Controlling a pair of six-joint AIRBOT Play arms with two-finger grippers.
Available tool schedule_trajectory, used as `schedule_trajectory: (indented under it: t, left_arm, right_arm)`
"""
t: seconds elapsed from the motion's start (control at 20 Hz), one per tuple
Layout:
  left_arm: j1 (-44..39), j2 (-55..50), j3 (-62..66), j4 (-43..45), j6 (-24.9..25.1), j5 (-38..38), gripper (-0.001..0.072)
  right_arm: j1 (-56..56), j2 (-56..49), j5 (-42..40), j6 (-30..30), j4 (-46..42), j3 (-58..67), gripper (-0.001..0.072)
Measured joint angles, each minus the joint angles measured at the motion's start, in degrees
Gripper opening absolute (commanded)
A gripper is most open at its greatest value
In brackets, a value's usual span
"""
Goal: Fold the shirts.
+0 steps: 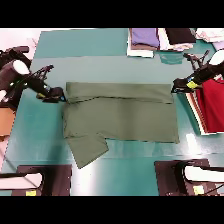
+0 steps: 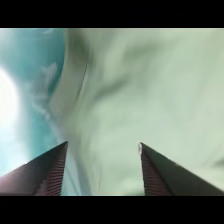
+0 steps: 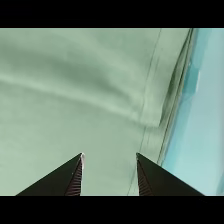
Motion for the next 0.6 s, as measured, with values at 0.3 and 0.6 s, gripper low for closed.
schedule_trajectory:
  t: [0.3,0.6]
  left_arm:
    - [0.0,23.9,-27.9,-1.9,-3.7,1.2,0.0524]
    - [0.0,31.6,-43.8,-11.4,-3.2,6.2,0.0524]
  right_arm:
    - [0.0,11.0,-5.3,0.0,0.1,-6.2,0.0385]
    - [0.0,15.0,-8.2,0.0,0.1,-8.2,0.0385]
